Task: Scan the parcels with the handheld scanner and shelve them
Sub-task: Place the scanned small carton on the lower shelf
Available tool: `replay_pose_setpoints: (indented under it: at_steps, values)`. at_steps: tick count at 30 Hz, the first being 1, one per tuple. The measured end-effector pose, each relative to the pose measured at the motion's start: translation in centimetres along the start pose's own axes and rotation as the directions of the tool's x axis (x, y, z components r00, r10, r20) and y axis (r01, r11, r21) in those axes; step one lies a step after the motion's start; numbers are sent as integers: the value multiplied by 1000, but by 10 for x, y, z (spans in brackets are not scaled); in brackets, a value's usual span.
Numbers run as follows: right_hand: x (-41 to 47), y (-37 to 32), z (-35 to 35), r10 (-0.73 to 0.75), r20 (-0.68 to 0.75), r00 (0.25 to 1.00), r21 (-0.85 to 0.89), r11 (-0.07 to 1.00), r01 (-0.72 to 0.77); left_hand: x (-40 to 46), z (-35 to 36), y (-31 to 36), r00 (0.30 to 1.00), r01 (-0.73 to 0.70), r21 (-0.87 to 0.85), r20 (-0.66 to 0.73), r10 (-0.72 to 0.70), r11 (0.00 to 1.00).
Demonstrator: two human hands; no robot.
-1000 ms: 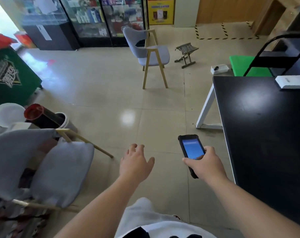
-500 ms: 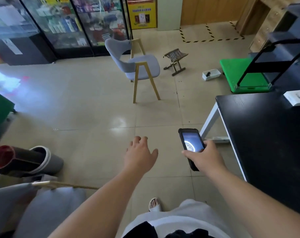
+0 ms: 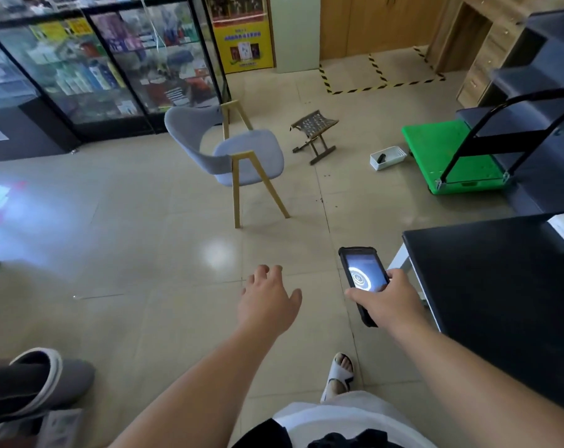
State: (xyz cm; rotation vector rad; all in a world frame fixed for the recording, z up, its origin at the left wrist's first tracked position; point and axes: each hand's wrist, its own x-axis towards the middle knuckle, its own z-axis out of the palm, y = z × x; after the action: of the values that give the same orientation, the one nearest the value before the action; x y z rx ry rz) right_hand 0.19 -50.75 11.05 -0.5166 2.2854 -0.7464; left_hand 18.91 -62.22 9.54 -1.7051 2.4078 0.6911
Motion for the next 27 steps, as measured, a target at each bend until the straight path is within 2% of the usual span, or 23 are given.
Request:
replay_pose_setpoints:
  at_steps: [7,15,20,27]
  values:
    - [89,-30,-53,35,-38,999,63,997,-33,88,-13,78,996,-83,24,27,82,996]
    - [151,-14,-93,237,-155,959,218,955,-201,177,-6,167,945,-309,122,152,289,943]
    - [180,-7,-121,394,-236,888,357,885,-298,232,3,228,862,-483,162,258,436,860]
    - [196,2,-146,589,-312,746,561,748,-355,279,12,309,692,-708,199,382,612,677]
